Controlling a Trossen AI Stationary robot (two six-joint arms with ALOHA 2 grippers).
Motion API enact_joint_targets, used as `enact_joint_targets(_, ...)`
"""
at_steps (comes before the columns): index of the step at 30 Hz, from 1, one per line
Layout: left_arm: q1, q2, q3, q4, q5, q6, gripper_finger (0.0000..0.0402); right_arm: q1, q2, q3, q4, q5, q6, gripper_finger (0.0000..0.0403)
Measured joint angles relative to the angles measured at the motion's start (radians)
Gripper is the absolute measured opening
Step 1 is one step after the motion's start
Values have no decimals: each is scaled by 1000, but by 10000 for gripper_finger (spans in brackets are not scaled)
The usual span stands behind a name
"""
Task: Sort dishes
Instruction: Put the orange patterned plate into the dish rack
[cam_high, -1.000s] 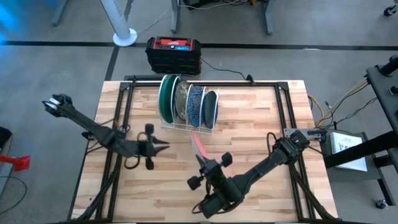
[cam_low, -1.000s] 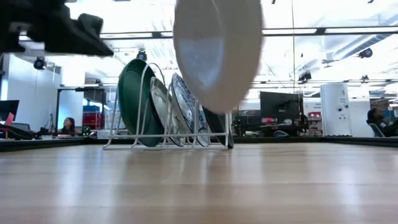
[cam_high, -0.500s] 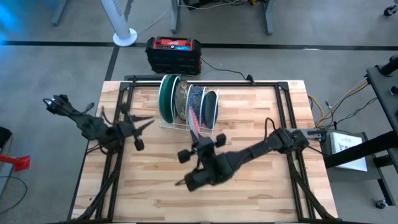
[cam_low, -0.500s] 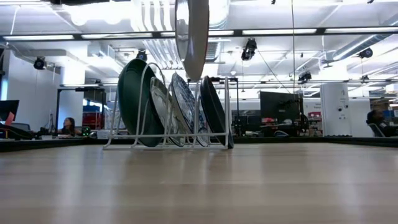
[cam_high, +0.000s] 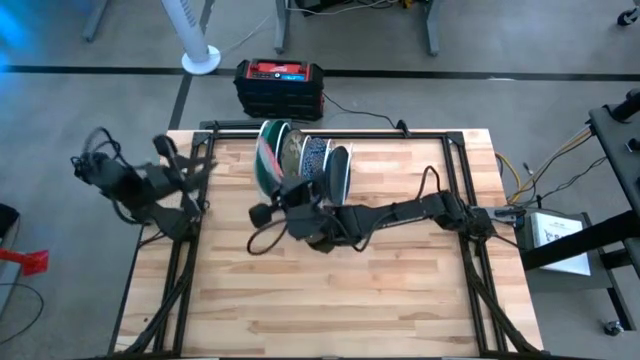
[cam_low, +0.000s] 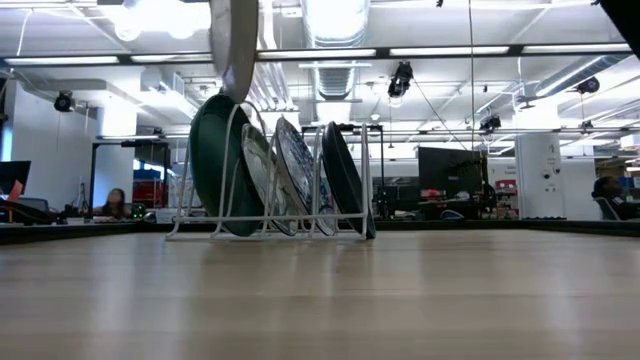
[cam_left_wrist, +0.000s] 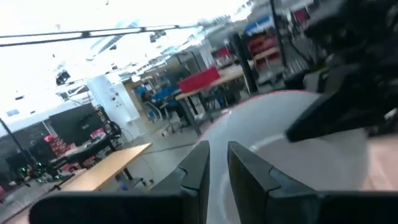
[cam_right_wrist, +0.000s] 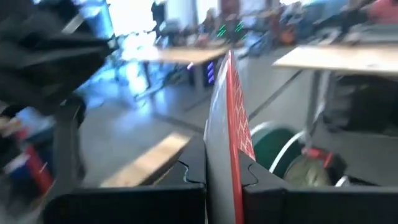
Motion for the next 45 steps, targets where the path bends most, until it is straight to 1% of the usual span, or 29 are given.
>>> enact_joint_targets(2,0,-30,21,-9,0,-23,47,-14,0,-5,83,39,-49,1)
enact_joint_targets(4,0,-61,39,-12,0,-53,47,-24,3,-10,150,51,-75,1)
enact_joint_targets(8,0,-119,63,-11,1,-70,47,-41,7,-19,222,38,-57,1)
enact_joint_targets(14,0,-164,53,-15,7,-68,47,-63,8,-23,341,64,-37,1)
enact_joint_targets(17,0,-160,35,-16,31,-49,47,-72,8,-26,339,105,9,1)
enact_joint_targets(21,0,-143,31,-13,31,-40,47,-84,9,-31,337,141,66,0)
enact_joint_targets(30,0,-135,31,-8,31,-42,47,-110,9,-39,336,134,173,0)
enact_joint_targets(45,0,-133,23,-8,31,-48,47,-136,10,-154,335,137,321,0)
